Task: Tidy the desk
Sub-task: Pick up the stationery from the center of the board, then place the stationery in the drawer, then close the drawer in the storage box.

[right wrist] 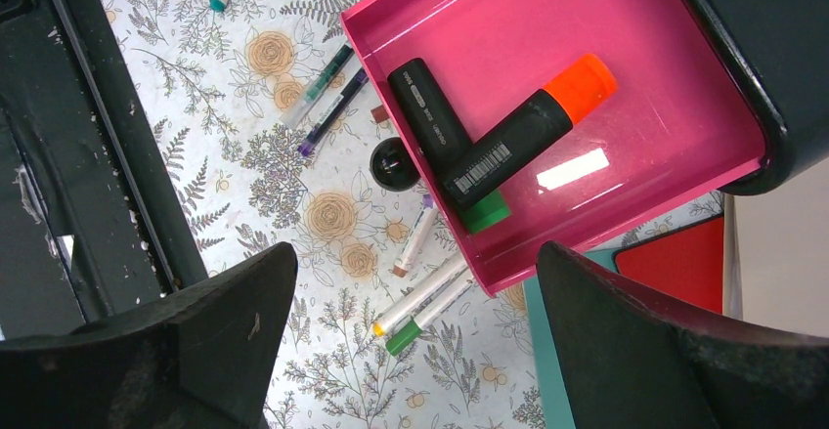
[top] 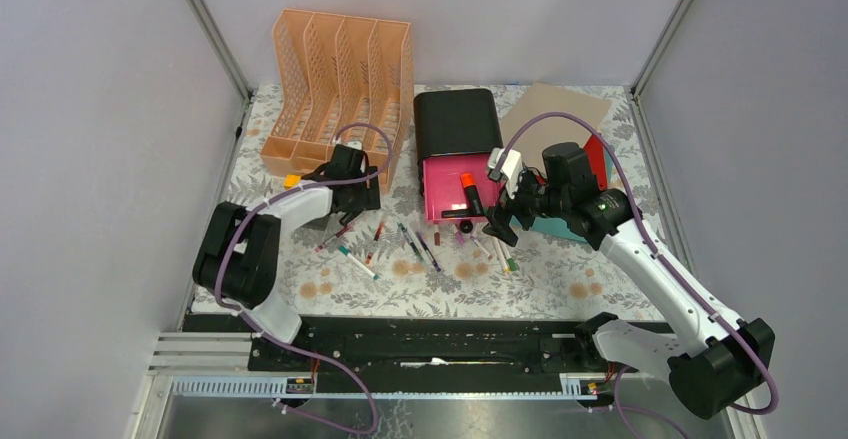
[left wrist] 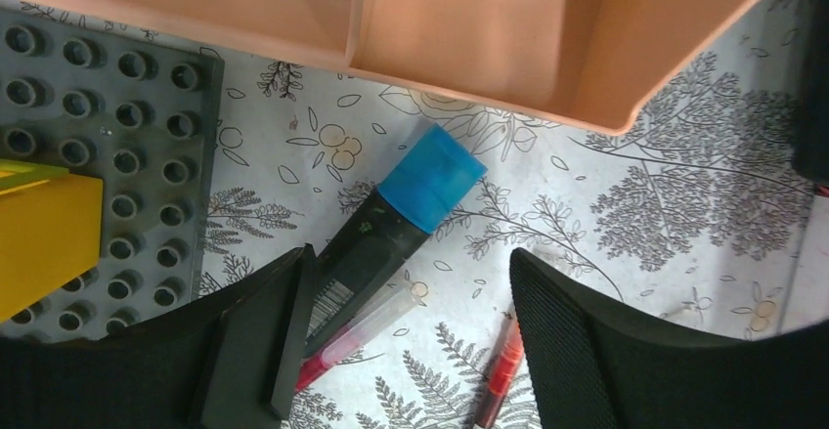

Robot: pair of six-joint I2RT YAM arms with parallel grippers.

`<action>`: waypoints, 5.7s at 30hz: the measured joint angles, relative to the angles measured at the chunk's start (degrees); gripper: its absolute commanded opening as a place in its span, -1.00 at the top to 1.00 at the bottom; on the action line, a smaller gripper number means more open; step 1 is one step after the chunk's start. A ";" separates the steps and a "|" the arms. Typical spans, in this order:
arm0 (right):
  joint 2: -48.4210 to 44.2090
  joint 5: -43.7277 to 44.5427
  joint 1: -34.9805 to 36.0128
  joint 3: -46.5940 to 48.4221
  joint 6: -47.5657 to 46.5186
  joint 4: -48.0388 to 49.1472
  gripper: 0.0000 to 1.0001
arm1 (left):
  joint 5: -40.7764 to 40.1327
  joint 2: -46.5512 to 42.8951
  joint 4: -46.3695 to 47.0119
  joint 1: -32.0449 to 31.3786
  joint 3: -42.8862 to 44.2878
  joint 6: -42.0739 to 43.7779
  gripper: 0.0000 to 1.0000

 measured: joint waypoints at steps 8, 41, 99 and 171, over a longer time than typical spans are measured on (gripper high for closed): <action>0.00 -0.02 0.00 -0.02 -0.22 0.00 -0.99 | -1.36 4.13 -1.40 -0.02 2.54 2.19 0.00; -0.15 -1.51 -0.15 -0.02 -0.79 -0.02 -0.99 | -7.98 -0.04 -1.07 -5.81 -3.04 1.03 0.79; -1.11 -6.03 -1.73 -0.02 -3.69 -1.75 -0.99 | 16.70 -33.62 38.71 -23.74 -21.03 -5.14 1.00; -2.32 -16.20 -2.43 -4.92 -13.31 -2.25 -0.99 | -12.61 -44.26 27.10 -35.17 -27.50 -1.97 -0.97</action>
